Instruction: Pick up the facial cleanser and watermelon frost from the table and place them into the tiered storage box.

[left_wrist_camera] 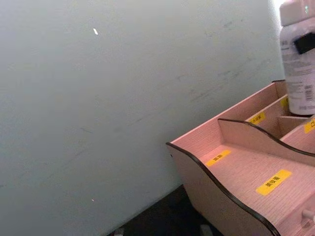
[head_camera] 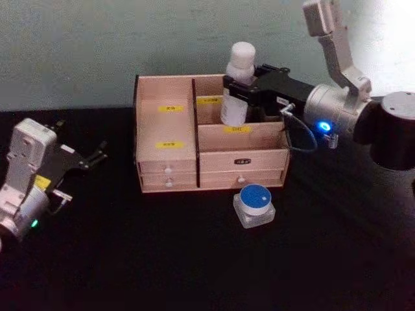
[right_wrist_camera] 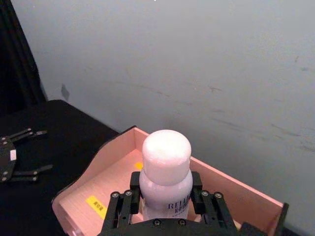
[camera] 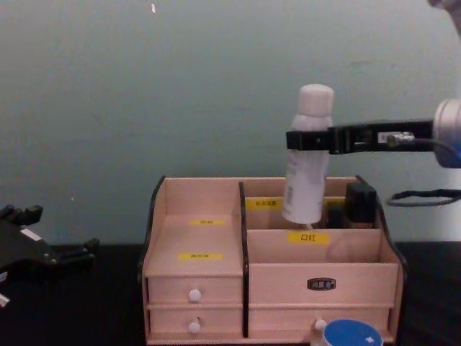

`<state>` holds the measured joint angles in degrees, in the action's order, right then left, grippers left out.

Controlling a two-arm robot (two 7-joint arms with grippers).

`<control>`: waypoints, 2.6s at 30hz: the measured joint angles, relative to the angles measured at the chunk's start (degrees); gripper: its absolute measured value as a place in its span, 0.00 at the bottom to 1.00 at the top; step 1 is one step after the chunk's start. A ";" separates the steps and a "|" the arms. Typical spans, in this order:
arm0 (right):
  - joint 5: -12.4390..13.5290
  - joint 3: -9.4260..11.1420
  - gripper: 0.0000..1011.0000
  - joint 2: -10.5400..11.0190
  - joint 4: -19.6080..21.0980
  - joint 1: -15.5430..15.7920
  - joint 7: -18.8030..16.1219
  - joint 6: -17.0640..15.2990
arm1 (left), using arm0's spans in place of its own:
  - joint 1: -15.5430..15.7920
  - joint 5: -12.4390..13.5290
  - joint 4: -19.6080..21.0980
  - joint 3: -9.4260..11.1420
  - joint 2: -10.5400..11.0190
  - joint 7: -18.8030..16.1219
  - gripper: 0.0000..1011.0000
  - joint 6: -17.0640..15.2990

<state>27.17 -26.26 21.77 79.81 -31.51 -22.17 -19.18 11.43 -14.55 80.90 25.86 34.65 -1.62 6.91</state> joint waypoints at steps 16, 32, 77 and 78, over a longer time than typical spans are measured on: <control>-2.20 -1.03 0.58 -3.60 -5.92 -3.61 0.49 0.96 | 0.00 0.00 0.00 0.00 0.00 0.00 0.99 0.00; -3.21 -0.73 0.58 -5.29 -9.29 -4.55 0.05 1.51 | 0.00 0.00 0.00 0.00 0.00 0.00 0.99 0.00; -6.81 -1.20 0.58 -8.25 -17.29 -5.07 -1.34 2.39 | 0.00 0.00 0.00 0.00 0.00 0.00 0.99 0.00; -6.89 -1.21 0.58 -8.28 -17.32 -5.04 -1.34 2.39 | 0.00 0.00 0.00 0.00 0.00 0.00 0.99 0.00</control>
<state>20.27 -27.46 13.49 62.49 -36.55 -23.52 -16.79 11.43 -14.55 80.90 25.86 34.64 -1.62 6.91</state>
